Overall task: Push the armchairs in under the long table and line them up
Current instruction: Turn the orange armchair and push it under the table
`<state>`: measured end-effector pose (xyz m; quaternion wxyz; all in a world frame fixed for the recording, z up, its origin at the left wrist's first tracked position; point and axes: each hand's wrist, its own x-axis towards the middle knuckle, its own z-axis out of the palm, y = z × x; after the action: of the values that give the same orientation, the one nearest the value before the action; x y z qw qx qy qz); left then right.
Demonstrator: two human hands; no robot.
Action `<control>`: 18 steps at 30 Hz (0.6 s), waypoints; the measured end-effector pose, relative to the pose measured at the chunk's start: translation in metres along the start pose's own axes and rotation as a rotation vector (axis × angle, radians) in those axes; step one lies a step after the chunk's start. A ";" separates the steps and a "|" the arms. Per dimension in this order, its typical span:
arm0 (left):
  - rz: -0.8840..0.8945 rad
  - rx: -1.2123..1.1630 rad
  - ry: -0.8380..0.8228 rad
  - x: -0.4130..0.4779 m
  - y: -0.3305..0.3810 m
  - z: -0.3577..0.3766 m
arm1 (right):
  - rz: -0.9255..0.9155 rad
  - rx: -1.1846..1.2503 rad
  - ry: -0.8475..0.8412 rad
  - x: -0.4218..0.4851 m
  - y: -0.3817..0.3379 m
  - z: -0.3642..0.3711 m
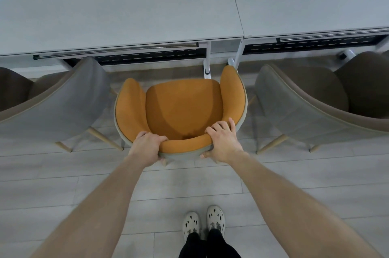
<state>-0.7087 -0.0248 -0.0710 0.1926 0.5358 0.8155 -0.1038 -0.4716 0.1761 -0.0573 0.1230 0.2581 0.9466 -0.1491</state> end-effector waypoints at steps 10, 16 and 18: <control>0.035 -0.112 -0.102 -0.007 0.069 -0.041 | 0.078 0.093 -0.002 -0.052 0.022 -0.038; 0.030 -0.146 -0.106 0.014 0.131 -0.055 | 0.228 0.154 -0.056 -0.090 0.078 -0.048; 0.023 -0.147 -0.104 0.028 0.152 -0.056 | 0.242 0.142 -0.066 -0.096 0.106 -0.049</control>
<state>-0.5915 0.0814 -0.0265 0.2745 0.5237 0.8035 -0.0692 -0.3433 0.2372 -0.0059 0.1524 0.3732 0.8911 -0.2082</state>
